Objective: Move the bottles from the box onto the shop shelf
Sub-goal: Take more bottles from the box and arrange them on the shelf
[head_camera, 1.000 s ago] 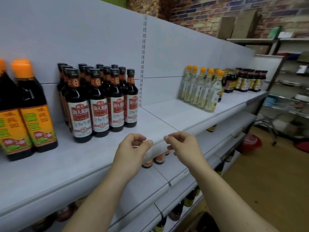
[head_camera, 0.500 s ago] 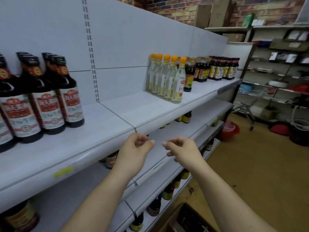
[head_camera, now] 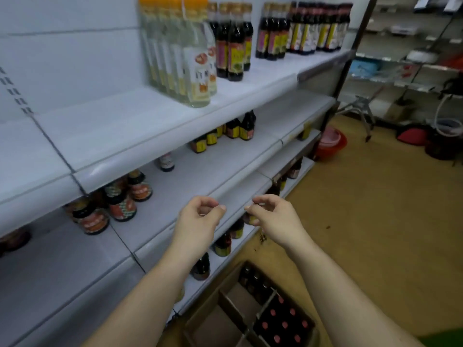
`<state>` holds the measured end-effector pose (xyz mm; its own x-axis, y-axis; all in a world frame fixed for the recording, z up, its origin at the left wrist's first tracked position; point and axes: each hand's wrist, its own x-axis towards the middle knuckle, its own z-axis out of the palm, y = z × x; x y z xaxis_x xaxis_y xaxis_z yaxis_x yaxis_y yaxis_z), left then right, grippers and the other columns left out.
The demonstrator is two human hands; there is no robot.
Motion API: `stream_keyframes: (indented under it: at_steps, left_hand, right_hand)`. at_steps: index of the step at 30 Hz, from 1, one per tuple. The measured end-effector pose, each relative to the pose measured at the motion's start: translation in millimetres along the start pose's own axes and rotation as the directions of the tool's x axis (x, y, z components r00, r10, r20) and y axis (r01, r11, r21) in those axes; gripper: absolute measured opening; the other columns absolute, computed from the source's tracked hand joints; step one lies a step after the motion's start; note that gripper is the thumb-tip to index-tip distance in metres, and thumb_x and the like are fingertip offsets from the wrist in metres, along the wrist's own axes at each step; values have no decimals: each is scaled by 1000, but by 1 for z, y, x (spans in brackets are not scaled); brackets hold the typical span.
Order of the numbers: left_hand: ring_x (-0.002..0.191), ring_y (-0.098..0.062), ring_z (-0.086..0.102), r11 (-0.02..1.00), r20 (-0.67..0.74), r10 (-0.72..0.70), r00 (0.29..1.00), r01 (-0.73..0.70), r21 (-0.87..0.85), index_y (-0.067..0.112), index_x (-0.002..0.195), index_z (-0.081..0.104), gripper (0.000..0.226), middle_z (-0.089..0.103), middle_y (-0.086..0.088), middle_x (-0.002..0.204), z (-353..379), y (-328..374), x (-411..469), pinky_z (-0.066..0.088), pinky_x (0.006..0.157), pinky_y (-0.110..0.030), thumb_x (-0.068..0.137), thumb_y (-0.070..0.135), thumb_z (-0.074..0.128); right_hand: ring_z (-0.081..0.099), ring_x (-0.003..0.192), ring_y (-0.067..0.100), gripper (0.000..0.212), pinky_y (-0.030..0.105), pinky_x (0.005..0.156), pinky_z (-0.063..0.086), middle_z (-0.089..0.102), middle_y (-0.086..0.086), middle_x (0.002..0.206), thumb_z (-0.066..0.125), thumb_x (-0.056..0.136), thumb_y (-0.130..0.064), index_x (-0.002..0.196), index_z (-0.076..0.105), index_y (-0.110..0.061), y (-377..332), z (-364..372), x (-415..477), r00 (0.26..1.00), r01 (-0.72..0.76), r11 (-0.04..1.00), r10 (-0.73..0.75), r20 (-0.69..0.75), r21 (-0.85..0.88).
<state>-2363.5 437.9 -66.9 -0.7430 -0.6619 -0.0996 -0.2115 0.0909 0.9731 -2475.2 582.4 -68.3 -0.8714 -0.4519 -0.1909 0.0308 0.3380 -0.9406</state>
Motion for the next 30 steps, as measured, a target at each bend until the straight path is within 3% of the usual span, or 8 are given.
stream_keyframes:
  at_steps: [3, 7, 15, 18, 22, 24, 26, 30]
  left_hand:
    - [87, -22, 69, 997, 62, -65, 996, 63, 37, 22, 98, 65, 11, 67, -2, 93, 31, -28, 20, 48, 65, -28, 92, 26, 73]
    - [79, -28, 67, 985, 169, -151, 974, 133, 112, 22, 95, 65, 18, 66, -4, 87, 62, -76, 51, 52, 69, -40, 87, 32, 78]
    - [81, -11, 64, 945, 394, -269, 879, 161, 284, 24, 96, 62, 13, 66, 2, 88, 108, -178, 134, 44, 65, -24, 92, 24, 74]
    - [84, -15, 65, 921, 446, -303, 843, 138, 364, 27, 95, 61, 13, 67, 4, 88, 126, -213, 162, 48, 69, -28, 92, 25, 73]
    - [82, -12, 64, 891, 499, -336, 799, 98, 444, 30, 94, 59, 13, 66, 7, 89, 153, -272, 191, 49, 69, -29, 93, 26, 72]
    - [84, -10, 63, 872, 514, -358, 780, 83, 483, 31, 95, 58, 13, 65, 8, 91, 169, -307, 203, 47, 68, -29, 94, 28, 70]
    - [87, -10, 63, 859, 518, -342, 784, 38, 510, 33, 90, 56, 16, 64, 10, 90, 187, -347, 213, 46, 69, -28, 94, 27, 70]
    - [83, -8, 59, 800, 532, -347, 773, -52, 597, 35, 84, 53, 19, 64, 11, 89, 223, -434, 228, 45, 68, -25, 94, 28, 69]
  right_hand:
    - [72, 91, 18, 31, 27, 67, 48, 72, 1, 102, 76, 91, -36, 117, 66, -25, 37, -13, 16, 993, -99, 995, 100, -56, 23]
    - [71, 94, 23, 29, 29, 70, 50, 70, 3, 101, 76, 91, -32, 116, 64, -24, 90, -21, 31, 959, -249, 968, 253, -125, 43]
    - [71, 88, 15, 24, 23, 70, 55, 74, -1, 94, 74, 93, -29, 114, 65, -25, 196, 3, 70, 803, -493, 858, 512, -305, 143]
    - [73, 86, 17, 23, 34, 80, 59, 75, -4, 90, 75, 92, -30, 112, 64, -27, 240, 21, 86, 738, -546, 815, 578, -348, 194]
    - [73, 88, 17, 29, 44, 76, 61, 74, -6, 91, 75, 92, -30, 118, 63, -25, 303, 46, 112, 664, -599, 760, 647, -375, 251]
    - [70, 92, 15, 32, 48, 85, 61, 73, -7, 93, 74, 92, -31, 121, 63, -25, 339, 58, 127, 635, -621, 735, 675, -376, 271]
    - [69, 94, 12, 33, 41, 87, 60, 72, -10, 96, 72, 93, -32, 124, 61, -27, 379, 68, 143, 627, -632, 726, 685, -372, 270]
    - [68, 92, 8, 35, 21, 74, 51, 73, -7, 102, 68, 95, -28, 129, 57, -28, 463, 93, 169, 623, -633, 729, 679, -389, 260]
